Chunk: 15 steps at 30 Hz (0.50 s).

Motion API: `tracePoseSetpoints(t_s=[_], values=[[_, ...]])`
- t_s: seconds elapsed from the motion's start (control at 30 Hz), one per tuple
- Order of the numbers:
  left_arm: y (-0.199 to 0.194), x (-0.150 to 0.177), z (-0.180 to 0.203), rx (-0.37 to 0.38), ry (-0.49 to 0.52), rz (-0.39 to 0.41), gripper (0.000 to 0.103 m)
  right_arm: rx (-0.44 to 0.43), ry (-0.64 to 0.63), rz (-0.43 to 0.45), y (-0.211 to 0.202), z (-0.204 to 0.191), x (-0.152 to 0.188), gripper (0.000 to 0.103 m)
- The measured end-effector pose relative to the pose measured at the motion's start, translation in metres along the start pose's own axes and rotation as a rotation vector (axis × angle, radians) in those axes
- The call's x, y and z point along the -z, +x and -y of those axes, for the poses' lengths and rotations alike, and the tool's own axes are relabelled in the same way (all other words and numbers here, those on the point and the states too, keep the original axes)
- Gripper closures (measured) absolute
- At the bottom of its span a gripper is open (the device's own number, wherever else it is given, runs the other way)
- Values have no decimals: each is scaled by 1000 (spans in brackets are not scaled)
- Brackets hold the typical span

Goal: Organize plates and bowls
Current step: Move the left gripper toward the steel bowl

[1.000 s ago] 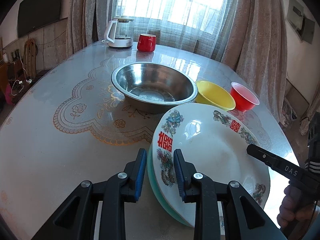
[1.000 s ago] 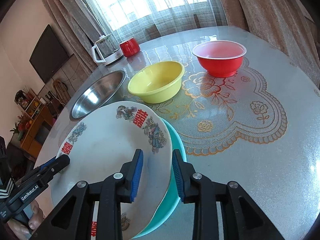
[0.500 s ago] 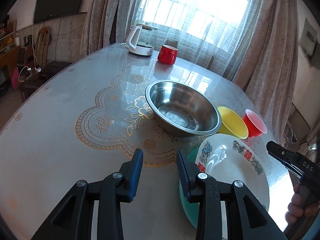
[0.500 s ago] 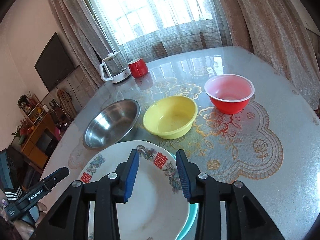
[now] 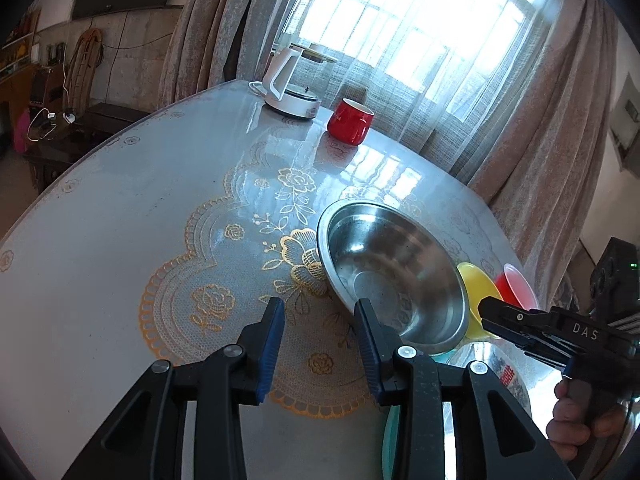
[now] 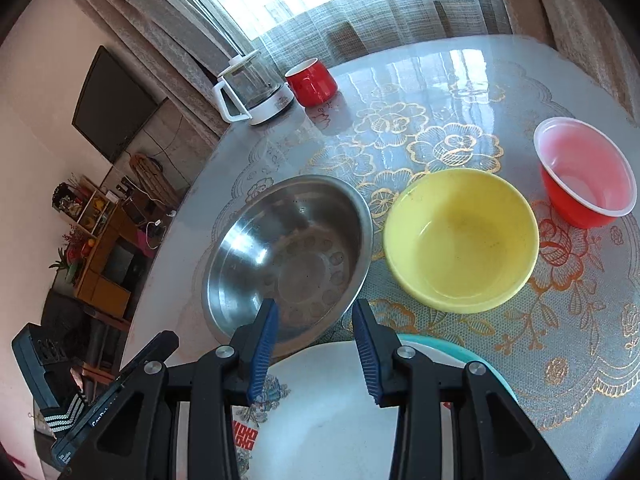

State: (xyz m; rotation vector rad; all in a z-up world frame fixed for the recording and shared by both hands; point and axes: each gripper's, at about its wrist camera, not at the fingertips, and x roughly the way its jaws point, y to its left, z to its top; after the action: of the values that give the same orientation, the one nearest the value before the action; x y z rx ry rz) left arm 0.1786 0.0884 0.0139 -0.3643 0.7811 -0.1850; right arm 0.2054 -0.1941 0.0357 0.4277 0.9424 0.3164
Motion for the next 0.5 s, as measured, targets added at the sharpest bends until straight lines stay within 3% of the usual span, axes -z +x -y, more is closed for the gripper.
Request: tracePoseSetpoints(t_s=[0.37, 0.5], values=[[47, -25, 5, -3, 25, -51, 68, 44, 42, -59, 36, 9, -10, 62], [61, -24, 8, -2, 43, -73, 87, 68, 10, -72, 47, 4, -14, 65]])
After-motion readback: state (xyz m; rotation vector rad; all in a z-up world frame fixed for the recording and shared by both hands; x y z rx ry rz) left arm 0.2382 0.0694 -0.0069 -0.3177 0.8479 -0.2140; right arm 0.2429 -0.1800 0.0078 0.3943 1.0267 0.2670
